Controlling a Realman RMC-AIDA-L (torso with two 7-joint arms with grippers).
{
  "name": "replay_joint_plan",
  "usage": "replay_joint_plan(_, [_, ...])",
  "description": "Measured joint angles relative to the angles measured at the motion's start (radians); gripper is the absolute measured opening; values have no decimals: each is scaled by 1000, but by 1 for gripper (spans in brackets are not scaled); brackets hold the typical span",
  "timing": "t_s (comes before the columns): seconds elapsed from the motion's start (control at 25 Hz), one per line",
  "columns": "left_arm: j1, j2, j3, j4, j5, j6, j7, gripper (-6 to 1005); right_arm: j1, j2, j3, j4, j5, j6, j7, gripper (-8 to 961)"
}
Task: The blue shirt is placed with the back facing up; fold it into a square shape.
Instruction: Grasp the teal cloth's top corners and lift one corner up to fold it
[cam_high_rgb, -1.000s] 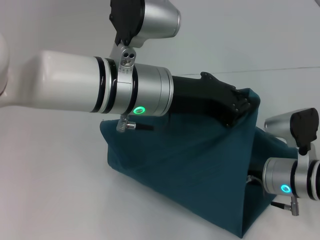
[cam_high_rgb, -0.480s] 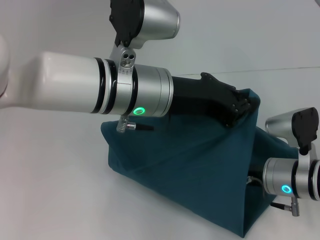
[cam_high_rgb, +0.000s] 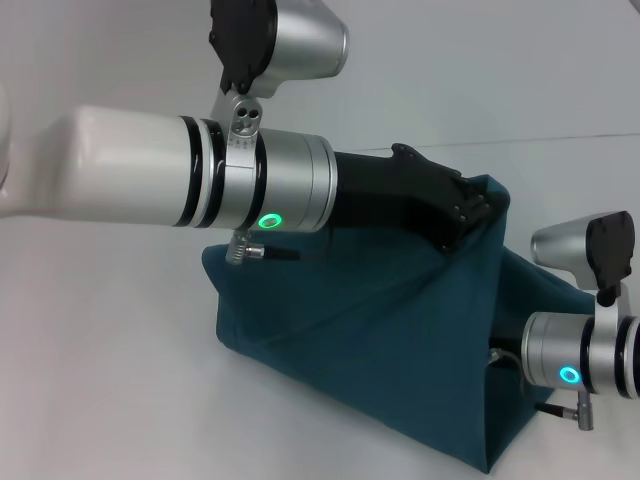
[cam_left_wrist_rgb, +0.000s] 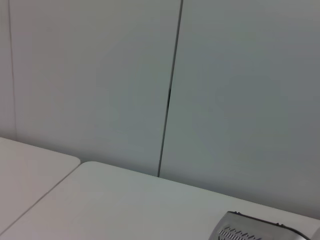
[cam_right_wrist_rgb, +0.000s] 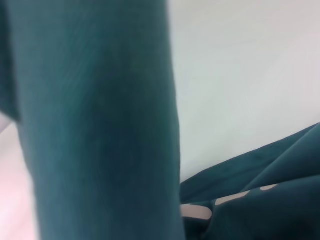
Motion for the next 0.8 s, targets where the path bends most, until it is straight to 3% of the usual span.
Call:
replay_joint_plan(0.4, [5,1,-4,-11,0,-9,8,36,-40,-7,65,-46,-5,-18,1,432])
replay_joint_plan(0.8, [-11,1,-4,-15,0,-9,12,36,-95,-5,213,-150,-107,-44,16,447])
